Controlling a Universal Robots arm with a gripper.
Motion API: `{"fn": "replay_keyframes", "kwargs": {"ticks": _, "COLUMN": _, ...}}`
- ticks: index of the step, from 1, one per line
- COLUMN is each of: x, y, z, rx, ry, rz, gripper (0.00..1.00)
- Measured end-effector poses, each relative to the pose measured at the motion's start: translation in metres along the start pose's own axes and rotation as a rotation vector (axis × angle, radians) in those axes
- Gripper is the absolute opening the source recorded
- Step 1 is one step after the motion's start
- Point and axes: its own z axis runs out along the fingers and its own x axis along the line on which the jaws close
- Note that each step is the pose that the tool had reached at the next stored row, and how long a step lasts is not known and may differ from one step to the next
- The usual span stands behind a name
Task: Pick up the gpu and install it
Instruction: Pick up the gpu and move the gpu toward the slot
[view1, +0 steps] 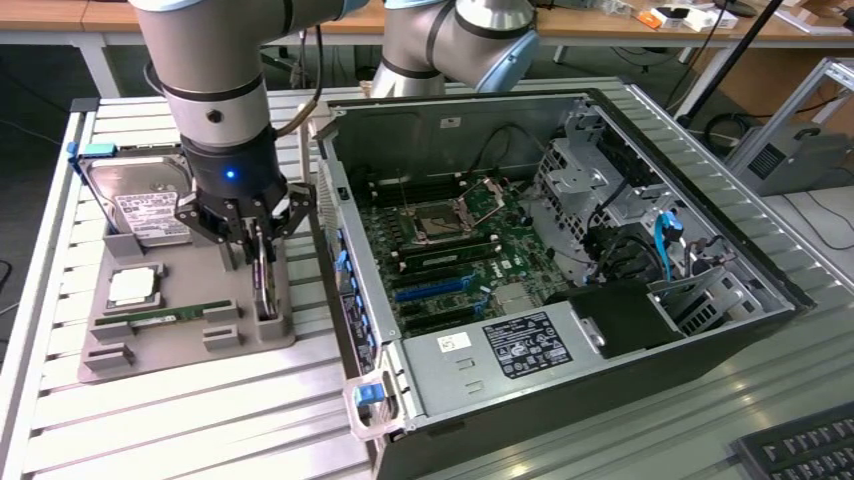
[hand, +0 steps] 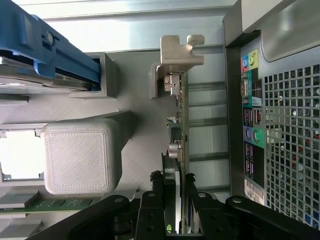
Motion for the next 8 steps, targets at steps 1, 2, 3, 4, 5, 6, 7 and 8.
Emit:
{"fn": "replay_keyframes", "kwargs": {"ticks": 1, "x": 0.0, "y": 0.0, "z": -0.0003, "rx": 0.0001, "ry": 0.0001, "rz": 0.0, "gripper": 0.27}}
{"fn": "replay_keyframes", "kwargs": {"ticks": 2, "x": 0.0, "y": 0.0, "z": -0.0006, "rx": 0.0002, "ry": 0.0003, "rz": 0.0, "gripper": 0.27}}
{"fn": "replay_keyframes", "kwargs": {"ticks": 3, "x": 0.0, "y": 0.0, "z": -0.0006, "rx": 0.0, "ry": 0.0, "rz": 0.0, "gripper": 0.27}}
{"fn": "replay_keyframes", "kwargs": {"ticks": 4, "x": 0.0, "y": 0.0, "z": -0.0009, "rx": 0.0, "ry": 0.0, "rz": 0.0, "gripper": 0.27}}
{"fn": "replay_keyframes", "kwargs": {"ticks": 5, "x": 0.0, "y": 0.0, "z": -0.0011, "rx": 0.0, "ry": 0.0, "rz": 0.0, "gripper": 0.27}}
{"fn": "replay_keyframes", "kwargs": {"ticks": 6, "x": 0.0, "y": 0.0, "z": -0.0013, "rx": 0.0, "ry": 0.0, "rz": 0.0, "gripper": 0.27}}
{"fn": "replay_keyframes", "kwargs": {"ticks": 7, "x": 0.0, "y": 0.0, "z": -0.0014, "rx": -0.0001, "ry": 0.0, "rz": 0.0, "gripper": 0.27}}
{"fn": "replay_keyframes", "kwargs": {"ticks": 8, "x": 0.0, "y": 0.0, "z": -0.0015, "rx": -0.0001, "ry": -0.0001, "rz": 0.0, "gripper": 0.27}}
